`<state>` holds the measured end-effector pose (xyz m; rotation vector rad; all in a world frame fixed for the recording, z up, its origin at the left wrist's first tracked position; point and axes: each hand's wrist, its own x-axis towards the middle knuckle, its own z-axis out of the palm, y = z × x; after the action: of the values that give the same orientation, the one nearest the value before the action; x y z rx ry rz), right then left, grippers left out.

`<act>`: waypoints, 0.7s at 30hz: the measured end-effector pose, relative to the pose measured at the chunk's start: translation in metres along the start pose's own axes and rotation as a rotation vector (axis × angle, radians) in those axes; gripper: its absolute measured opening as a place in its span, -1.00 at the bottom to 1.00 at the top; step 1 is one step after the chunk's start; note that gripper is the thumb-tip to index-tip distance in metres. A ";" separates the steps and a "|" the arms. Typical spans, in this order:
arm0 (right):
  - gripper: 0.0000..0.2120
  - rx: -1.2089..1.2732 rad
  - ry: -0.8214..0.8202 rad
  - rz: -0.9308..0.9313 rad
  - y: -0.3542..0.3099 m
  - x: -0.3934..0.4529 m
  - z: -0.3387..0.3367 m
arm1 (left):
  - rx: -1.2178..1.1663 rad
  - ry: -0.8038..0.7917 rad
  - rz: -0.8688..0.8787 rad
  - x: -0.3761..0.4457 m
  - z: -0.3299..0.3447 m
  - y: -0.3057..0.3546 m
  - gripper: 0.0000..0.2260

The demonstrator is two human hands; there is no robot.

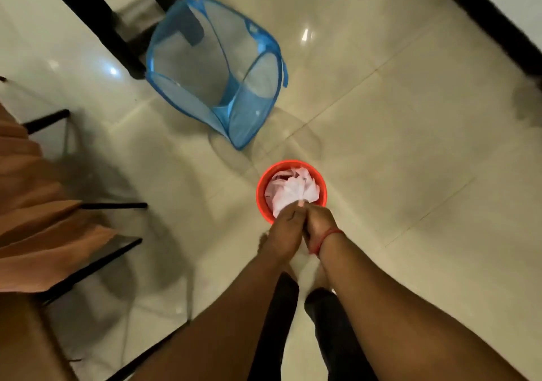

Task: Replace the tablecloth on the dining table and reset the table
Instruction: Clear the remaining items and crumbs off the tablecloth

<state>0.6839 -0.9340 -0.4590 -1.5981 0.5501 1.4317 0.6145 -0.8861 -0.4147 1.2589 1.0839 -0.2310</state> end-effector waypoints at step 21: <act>-0.60 -0.626 0.149 -0.132 0.030 0.155 -0.015 | -0.181 0.170 -0.355 0.152 0.012 -0.086 -0.52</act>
<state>0.7044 -0.9260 -0.6165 -2.1969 0.0637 1.4716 0.6417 -0.8663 -0.5859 0.9313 1.4417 -0.2906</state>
